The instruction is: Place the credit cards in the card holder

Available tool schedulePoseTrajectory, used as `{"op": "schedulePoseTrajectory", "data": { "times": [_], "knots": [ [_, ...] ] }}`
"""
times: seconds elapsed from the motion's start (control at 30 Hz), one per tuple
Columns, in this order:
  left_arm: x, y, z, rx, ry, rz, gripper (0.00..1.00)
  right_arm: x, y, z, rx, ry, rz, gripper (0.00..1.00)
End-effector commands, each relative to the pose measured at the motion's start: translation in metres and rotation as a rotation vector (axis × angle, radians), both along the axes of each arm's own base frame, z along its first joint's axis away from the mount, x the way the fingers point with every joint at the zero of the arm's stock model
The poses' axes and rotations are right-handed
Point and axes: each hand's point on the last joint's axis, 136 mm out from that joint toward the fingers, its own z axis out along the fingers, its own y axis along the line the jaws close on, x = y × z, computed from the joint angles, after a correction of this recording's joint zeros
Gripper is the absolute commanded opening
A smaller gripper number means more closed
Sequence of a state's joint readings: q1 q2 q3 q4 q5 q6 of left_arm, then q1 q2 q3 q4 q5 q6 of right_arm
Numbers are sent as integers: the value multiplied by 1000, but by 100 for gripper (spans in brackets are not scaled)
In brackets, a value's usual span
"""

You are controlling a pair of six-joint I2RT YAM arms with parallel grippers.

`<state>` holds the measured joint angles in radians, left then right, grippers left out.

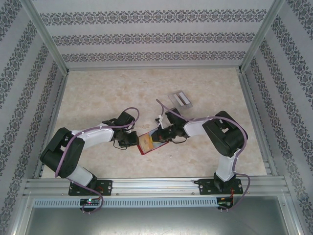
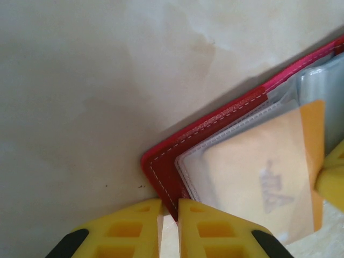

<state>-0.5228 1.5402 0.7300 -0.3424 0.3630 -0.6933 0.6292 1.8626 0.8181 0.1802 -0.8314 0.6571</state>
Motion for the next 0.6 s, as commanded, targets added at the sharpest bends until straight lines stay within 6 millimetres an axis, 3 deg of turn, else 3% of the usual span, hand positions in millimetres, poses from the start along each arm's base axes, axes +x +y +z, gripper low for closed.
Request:
{"op": "schedulePoseTrajectory", "data": {
  "times": [0.0, 0.2, 0.3, 0.57],
  "knots": [
    [5, 1, -5, 46, -23, -30, 15, -1, 8, 1, -1, -9, -2, 0],
    [18, -5, 10, 36, -72, -36, 15, -18, 22, -8, -3, 21, 48, 1],
    [18, -11, 14, -1, -65, -36, 16, -19, 23, -5, -1, 17, 31, 14],
    [17, 0, 26, 26, -101, -19, 19, -8, -6, 16, -82, -76, -55, 35]
  ]
}}
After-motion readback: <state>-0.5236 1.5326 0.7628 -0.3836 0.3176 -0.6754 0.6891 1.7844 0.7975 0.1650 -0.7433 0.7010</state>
